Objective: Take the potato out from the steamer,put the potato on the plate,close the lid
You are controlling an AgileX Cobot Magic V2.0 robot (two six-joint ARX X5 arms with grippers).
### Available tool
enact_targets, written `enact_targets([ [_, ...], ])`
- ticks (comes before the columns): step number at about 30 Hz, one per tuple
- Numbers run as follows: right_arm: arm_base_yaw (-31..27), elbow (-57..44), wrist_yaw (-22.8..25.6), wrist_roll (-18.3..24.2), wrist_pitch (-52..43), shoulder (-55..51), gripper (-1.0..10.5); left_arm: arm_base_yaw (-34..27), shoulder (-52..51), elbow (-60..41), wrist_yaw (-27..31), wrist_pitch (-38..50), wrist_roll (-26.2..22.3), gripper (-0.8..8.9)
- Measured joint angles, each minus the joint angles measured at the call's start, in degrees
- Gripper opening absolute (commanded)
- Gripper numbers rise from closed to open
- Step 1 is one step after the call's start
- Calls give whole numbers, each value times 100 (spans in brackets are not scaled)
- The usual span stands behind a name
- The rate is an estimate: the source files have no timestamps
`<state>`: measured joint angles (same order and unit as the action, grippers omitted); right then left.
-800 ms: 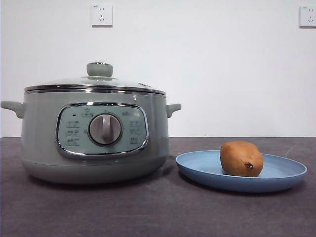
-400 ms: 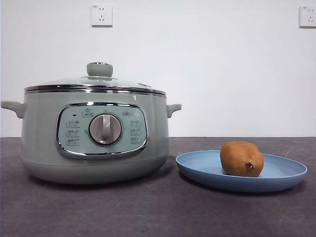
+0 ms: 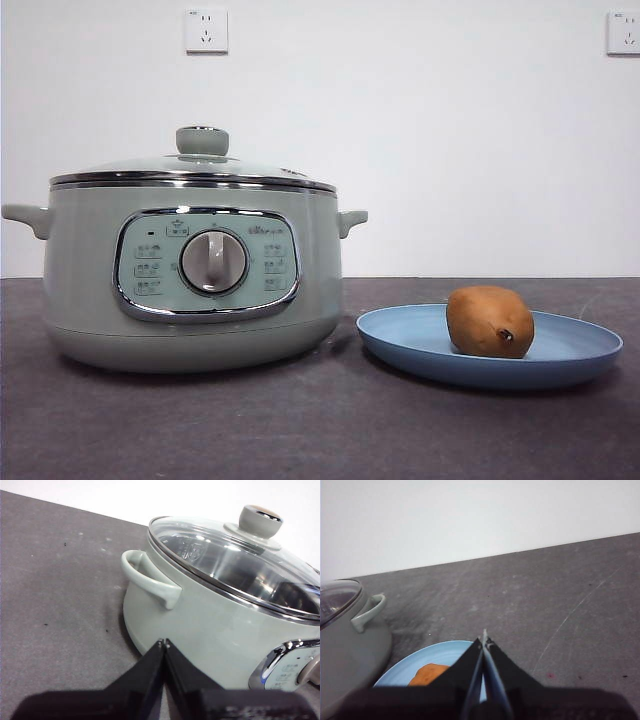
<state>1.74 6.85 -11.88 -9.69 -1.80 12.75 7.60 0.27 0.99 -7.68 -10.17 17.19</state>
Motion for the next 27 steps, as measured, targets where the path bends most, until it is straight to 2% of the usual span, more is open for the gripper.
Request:
enact_targets([
  [9, 0, -584, 4, -98, 142, -1252, 1, 0, 0, 0, 2, 0, 0, -1],
  [19, 0, -592, 39, -293, 1049, -1252, 1, 0, 0, 0, 4, 0, 0, -1],
  [27, 0, -588, 297, -514, 1102, -1252, 1, 0, 0, 0, 2, 0, 0, -1],
])
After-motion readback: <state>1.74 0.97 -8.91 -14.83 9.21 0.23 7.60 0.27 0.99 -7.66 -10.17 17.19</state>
